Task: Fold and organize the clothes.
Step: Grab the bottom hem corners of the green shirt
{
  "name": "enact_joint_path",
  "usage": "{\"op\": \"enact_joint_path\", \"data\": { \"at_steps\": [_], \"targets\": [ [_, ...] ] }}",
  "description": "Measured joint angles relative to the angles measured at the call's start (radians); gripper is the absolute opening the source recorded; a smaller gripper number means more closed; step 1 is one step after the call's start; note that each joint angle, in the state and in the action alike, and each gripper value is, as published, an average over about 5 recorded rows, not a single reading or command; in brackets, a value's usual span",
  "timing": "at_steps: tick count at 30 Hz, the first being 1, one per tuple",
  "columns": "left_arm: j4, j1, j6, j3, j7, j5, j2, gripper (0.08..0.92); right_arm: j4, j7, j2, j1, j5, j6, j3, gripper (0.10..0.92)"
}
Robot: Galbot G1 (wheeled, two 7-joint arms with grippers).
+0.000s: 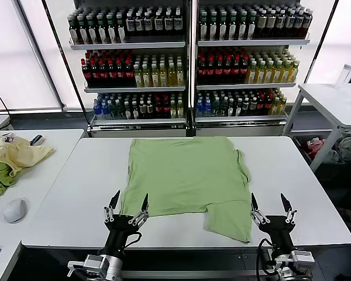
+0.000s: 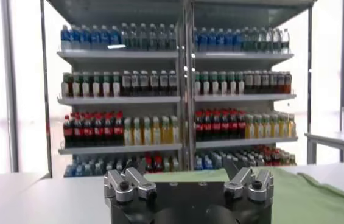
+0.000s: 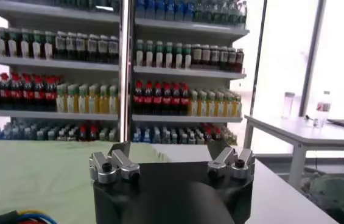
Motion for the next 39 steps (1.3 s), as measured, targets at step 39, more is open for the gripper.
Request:
{"op": "enact_joint_path", "data": {
  "at_steps": [39],
  "targets": [
    [0.255, -0.237, 0.375, 0.024, -0.159, -0.198, 0.11, 0.79, -0.181, 0.059, 0.042, 0.065, 0.064, -0.212, -0.193, 0.691]
  ]
}}
